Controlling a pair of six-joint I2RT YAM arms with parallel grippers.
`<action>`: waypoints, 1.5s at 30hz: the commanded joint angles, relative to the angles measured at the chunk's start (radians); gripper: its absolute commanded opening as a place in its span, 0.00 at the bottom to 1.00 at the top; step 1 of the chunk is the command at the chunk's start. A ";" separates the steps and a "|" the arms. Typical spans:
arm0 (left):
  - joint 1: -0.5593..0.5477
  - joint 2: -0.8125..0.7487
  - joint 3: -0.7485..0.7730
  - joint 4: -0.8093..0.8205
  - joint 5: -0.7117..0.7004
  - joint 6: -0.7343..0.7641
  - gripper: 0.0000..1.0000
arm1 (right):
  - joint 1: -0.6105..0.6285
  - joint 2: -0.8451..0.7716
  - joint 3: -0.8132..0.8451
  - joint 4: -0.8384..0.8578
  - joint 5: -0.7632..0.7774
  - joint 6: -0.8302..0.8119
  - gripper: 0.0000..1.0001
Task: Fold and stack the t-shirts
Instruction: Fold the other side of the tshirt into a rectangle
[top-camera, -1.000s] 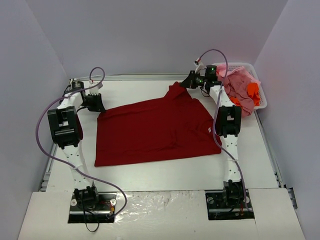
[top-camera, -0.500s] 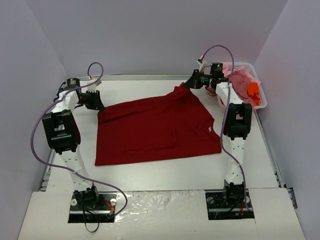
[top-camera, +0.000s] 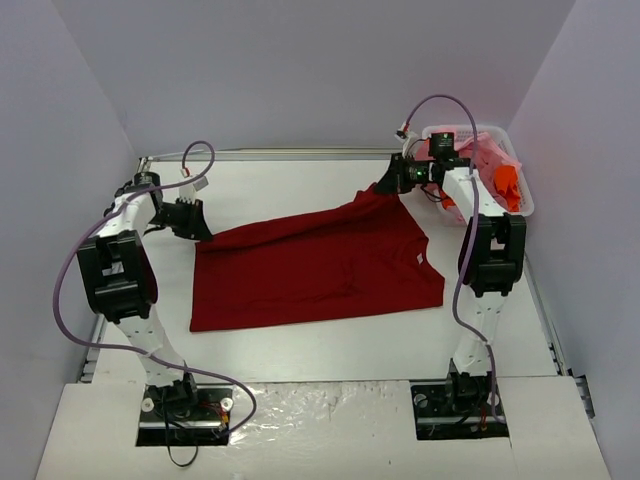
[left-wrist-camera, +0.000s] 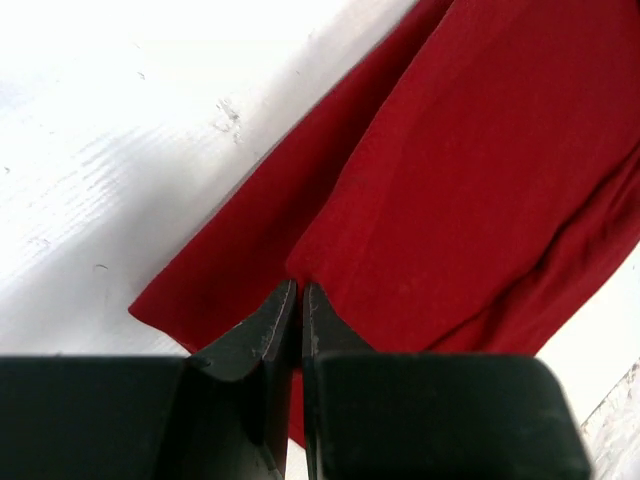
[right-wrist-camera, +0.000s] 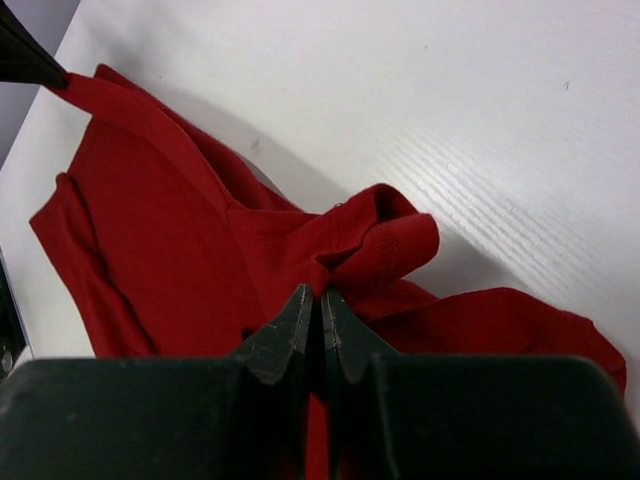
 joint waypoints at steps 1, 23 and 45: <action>0.008 -0.082 -0.005 -0.073 0.038 0.105 0.02 | 0.001 -0.094 -0.039 -0.134 0.007 -0.109 0.00; 0.014 -0.178 -0.153 -0.184 0.029 0.302 0.02 | 0.027 -0.245 -0.294 -0.311 0.069 -0.304 0.00; 0.016 -0.189 -0.266 -0.233 0.020 0.462 0.04 | 0.053 -0.205 -0.435 -0.360 0.115 -0.379 0.00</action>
